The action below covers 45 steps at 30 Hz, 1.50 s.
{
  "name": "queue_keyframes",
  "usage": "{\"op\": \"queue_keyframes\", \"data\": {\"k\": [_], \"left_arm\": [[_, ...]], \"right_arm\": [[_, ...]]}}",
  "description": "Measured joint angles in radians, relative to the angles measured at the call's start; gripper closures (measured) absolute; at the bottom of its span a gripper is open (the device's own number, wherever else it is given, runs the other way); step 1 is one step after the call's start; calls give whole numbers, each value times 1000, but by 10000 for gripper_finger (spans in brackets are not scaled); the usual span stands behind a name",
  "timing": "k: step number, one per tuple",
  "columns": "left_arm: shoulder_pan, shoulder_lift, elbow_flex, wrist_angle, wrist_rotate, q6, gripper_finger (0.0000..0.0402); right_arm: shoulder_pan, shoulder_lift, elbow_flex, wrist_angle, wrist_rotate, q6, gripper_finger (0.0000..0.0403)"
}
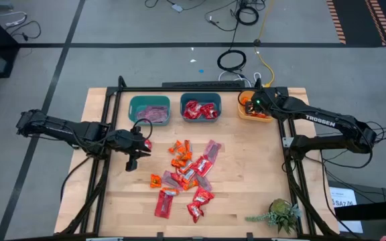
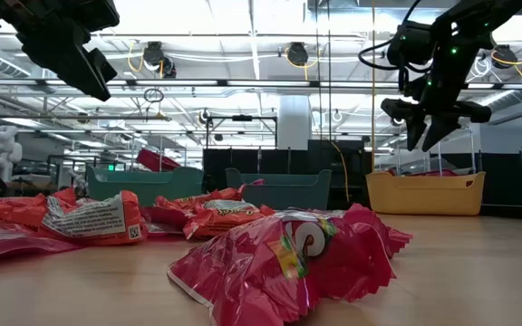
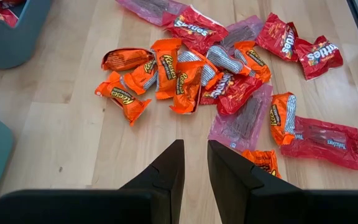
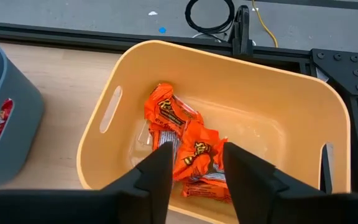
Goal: Sort candy
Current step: Put the orange chocolate into the yellow bin
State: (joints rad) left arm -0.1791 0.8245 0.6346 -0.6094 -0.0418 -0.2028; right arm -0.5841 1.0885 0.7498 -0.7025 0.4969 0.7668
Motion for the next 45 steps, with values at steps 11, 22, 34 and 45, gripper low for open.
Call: {"op": "queue_keyframes", "data": {"k": [11, 22, 34, 45], "left_arm": [[0, 0, 0, 0, 0, 0, 322], [0, 0, 0, 0, 0, 0, 322], [0, 0, 0, 0, 0, 0, 322], [0, 0, 0, 0, 0, 0, 322]], "right_arm": [[1, 0, 0, 0, -2, -1, 241], [1, 0, 0, 0, -2, -1, 241], [4, 0, 1, 74, -100, -1, 241], [184, 0, 1, 410, -413, -184, 240]]}}
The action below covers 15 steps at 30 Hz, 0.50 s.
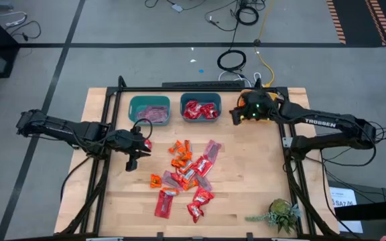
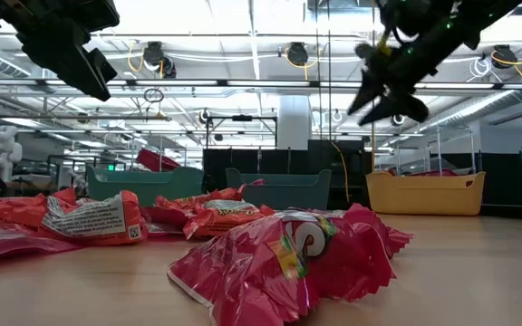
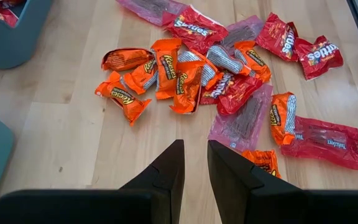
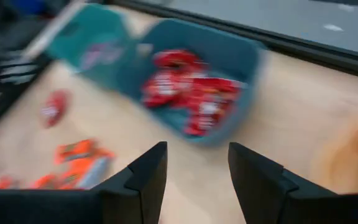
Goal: Sort candy
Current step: Put the orange chocolate into the yellow bin
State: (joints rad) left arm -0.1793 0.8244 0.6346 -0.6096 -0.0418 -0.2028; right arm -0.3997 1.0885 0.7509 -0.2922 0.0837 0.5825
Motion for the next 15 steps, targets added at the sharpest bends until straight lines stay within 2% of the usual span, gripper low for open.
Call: {"op": "queue_keyframes", "data": {"k": [4, 10, 15], "left_arm": [[0, 0, 0, 0, 0, 0, 322], [0, 0, 0, 0, 0, 0, 322], [0, 0, 0, 0, 0, 0, 322]], "right_arm": [[96, 1, 0, 93, -4, -45, 240], [219, 10, 0, 194, -3, -205, 242], [296, 84, 0, 311, -3, -289, 242]]}}
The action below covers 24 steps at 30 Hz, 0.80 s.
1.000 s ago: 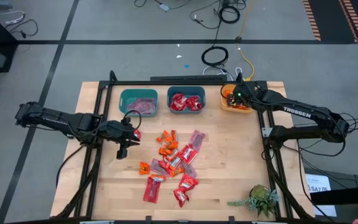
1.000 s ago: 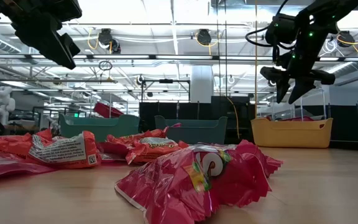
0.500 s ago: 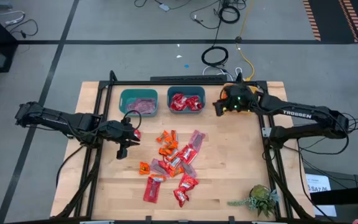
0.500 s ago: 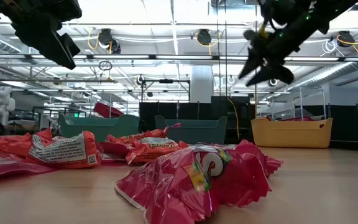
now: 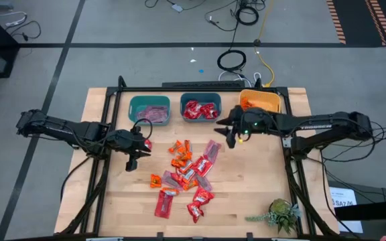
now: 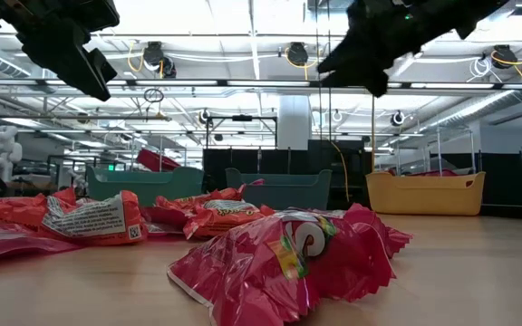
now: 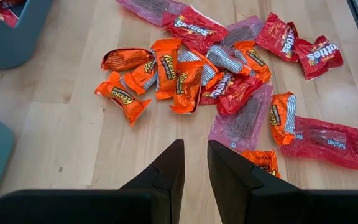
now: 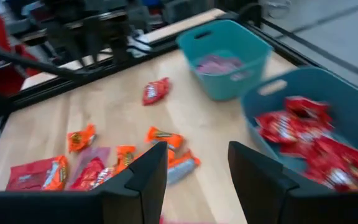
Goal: Sort candy
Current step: Put the orange chocolate into the yellow bin
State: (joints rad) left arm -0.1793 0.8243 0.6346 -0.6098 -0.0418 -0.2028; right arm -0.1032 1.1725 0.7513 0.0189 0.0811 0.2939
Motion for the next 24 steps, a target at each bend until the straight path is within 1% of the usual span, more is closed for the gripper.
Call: {"op": "queue_keyframes", "data": {"k": [5, 8, 11, 14, 20, 24], "left_arm": [[0, 0, 0, 0, 0, 0, 322], [0, 0, 0, 0, 0, 0, 322], [0, 0, 0, 0, 0, 0, 322], [0, 0, 0, 0, 0, 0, 322], [0, 0, 0, 0, 0, 0, 322], [0, 0, 0, 0, 0, 0, 322]], "right_arm": [[54, 155, 3, 199, -1, -19, 243], [81, 265, 51, 214, -2, -35, 243], [106, 381, 140, 198, -2, -54, 243], [122, 499, 266, 114, -9, -77, 243], [126, 709, 544, -226, -9, -121, 243], [126, 817, 676, -386, -9, -173, 243]]}}
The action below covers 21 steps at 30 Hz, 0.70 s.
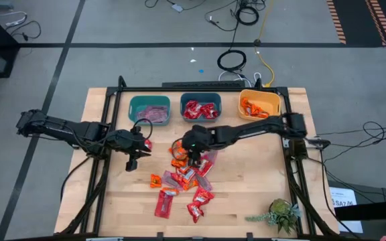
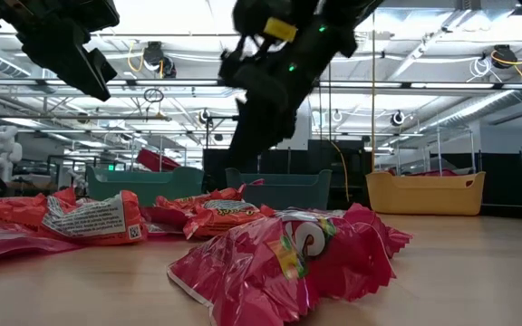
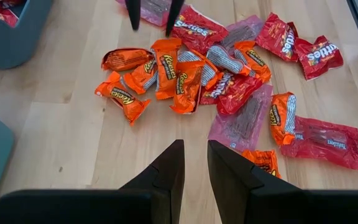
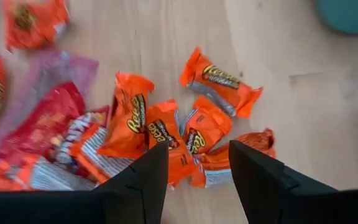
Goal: Sort candy
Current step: Put the orange chocolate into the yellow bin
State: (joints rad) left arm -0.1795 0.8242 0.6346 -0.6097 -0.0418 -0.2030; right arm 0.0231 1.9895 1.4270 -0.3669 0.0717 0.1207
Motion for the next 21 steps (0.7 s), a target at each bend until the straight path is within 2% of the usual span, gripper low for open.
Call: {"op": "queue_keyframes", "data": {"k": [7, 16, 19, 21], "left_arm": [[0, 0, 0, 0, 0, 0, 322], [0, 0, 0, 0, 0, 0, 322], [0, 0, 0, 0, 0, 0, 322], [0, 0, 0, 0, 0, 0, 322]], "right_arm": [[5, 104, 57, -25, -71, -13, 243], [22, 145, 60, -32, -63, -11, 245], [23, 142, 59, -36, -66, -1, 269], [24, 135, 58, -41, -71, 14, 302]]}}
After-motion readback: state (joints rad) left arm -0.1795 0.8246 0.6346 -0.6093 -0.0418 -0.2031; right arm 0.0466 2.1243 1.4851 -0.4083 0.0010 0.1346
